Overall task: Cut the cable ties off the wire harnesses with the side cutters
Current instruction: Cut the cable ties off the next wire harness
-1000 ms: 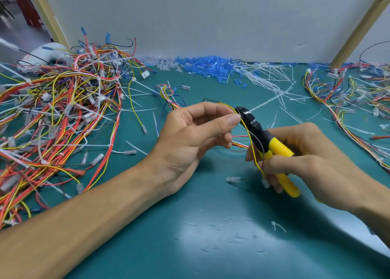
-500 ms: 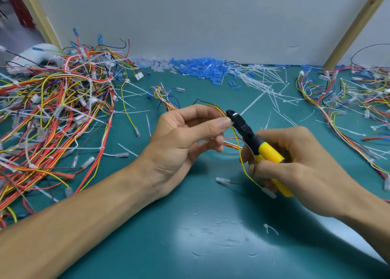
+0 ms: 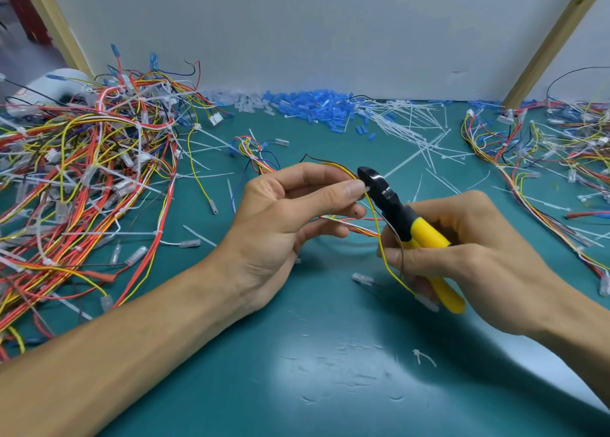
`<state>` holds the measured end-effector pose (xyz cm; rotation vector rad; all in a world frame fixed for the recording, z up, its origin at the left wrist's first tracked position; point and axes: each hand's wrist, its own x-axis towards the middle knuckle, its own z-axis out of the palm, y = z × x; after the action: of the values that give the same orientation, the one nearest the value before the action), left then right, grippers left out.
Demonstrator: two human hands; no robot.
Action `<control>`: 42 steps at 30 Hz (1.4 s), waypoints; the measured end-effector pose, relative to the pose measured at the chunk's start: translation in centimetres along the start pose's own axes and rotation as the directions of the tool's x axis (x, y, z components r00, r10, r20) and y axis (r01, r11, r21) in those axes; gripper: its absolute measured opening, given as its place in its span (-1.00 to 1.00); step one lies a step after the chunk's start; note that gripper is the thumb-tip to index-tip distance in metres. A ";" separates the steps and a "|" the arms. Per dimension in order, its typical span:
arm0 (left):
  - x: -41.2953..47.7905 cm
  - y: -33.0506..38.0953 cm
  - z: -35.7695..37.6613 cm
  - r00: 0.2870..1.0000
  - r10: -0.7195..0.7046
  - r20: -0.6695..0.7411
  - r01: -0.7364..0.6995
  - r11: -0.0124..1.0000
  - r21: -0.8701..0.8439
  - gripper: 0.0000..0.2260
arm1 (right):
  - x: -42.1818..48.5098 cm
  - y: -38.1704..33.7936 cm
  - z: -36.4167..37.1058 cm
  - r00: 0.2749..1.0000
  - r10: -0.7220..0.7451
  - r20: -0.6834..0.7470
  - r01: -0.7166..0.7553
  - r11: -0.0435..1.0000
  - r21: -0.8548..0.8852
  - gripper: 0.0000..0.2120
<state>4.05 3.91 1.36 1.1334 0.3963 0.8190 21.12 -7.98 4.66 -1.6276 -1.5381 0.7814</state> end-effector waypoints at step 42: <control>0.2 -0.2 0.0 0.999 0.032 -0.029 -0.031 0.999 0.026 -0.92 | -0.2 1.1 -0.6 0.991 -0.118 -0.063 0.094 0.948 -0.304 -0.71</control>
<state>4.25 3.97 1.24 1.1548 0.4151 0.8614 22.24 -8.21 4.02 -1.7511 -1.7348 0.4323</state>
